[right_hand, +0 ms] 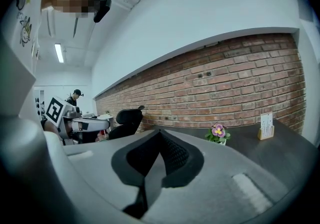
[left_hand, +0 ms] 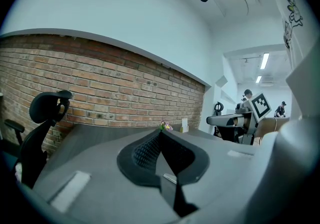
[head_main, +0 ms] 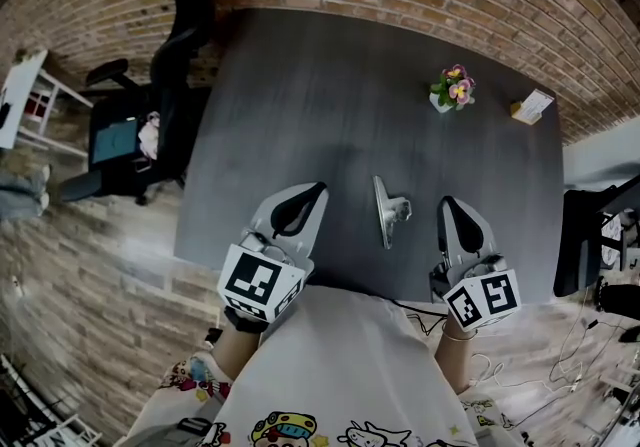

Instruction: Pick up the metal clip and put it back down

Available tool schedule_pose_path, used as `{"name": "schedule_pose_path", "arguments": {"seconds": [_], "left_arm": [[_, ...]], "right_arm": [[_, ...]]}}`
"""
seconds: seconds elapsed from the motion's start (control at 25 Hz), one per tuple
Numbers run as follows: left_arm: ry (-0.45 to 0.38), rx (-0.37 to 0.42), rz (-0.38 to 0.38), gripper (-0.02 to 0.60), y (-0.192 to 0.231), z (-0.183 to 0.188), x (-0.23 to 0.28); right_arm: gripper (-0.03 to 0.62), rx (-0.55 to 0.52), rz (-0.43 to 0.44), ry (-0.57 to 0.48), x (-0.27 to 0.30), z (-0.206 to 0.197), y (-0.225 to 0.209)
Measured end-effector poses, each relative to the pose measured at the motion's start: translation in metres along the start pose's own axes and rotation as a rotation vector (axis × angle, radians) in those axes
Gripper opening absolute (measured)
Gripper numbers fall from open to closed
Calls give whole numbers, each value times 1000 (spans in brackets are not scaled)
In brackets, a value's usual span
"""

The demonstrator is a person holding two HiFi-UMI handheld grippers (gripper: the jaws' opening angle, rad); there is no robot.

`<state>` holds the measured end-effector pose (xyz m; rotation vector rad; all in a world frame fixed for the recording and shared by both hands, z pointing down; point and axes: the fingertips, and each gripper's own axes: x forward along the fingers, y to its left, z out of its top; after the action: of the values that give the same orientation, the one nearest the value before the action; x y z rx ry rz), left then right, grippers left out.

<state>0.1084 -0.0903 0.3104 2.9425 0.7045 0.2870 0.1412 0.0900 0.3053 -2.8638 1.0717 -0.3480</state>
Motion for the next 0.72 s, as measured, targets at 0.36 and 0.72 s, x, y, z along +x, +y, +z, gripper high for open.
{"name": "schedule_pose_path", "arguments": {"seconds": [0.36, 0.72], "left_arm": [[1, -2, 7, 2, 0, 0, 1], [14, -1, 10, 2, 1, -2, 4]], "right_arm": [[1, 2, 29, 8, 1, -1, 3], [2, 9, 46, 20, 6, -3, 1]]}}
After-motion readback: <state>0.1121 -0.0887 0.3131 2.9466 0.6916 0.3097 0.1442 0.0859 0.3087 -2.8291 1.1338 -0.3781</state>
